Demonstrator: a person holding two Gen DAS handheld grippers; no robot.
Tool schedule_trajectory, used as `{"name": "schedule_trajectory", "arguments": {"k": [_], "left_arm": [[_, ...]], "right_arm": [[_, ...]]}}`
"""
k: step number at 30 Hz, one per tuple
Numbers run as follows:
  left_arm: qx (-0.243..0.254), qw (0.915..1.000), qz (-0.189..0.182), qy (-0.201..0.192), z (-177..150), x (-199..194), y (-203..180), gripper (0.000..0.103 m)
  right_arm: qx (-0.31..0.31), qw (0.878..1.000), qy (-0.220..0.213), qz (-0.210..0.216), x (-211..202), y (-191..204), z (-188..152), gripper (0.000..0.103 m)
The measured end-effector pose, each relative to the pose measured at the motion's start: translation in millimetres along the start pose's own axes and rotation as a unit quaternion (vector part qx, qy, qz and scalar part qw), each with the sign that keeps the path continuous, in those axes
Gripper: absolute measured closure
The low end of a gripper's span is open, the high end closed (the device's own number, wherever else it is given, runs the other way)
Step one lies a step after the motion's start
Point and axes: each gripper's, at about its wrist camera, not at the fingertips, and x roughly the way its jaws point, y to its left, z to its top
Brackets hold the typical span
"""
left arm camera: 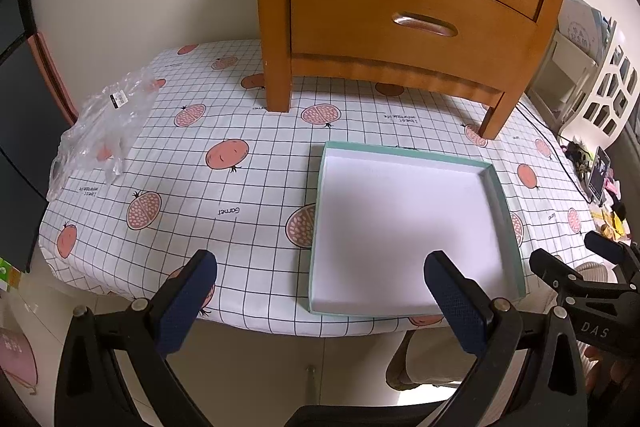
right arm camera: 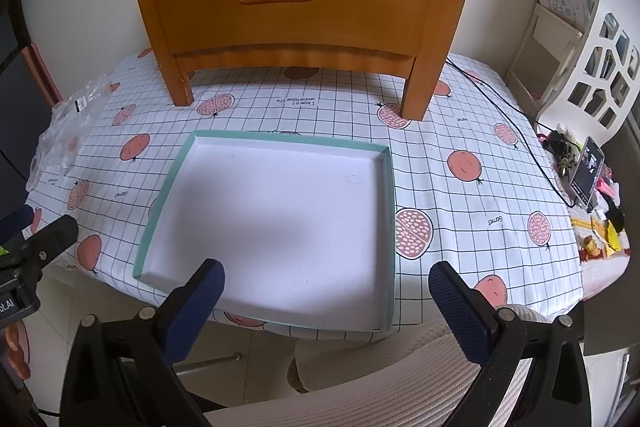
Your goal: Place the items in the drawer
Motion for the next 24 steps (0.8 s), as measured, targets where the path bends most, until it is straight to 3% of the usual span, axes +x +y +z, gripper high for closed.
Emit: {"name": "schedule_trajectory", "arguments": {"k": [24], "left_arm": [[0.000,1.0000,-0.005,0.004,-2.1,1.8,-0.5,0.000]], "right_arm": [[-0.001,1.000,0.000,0.001,0.9,0.0,-0.6,0.000]]}}
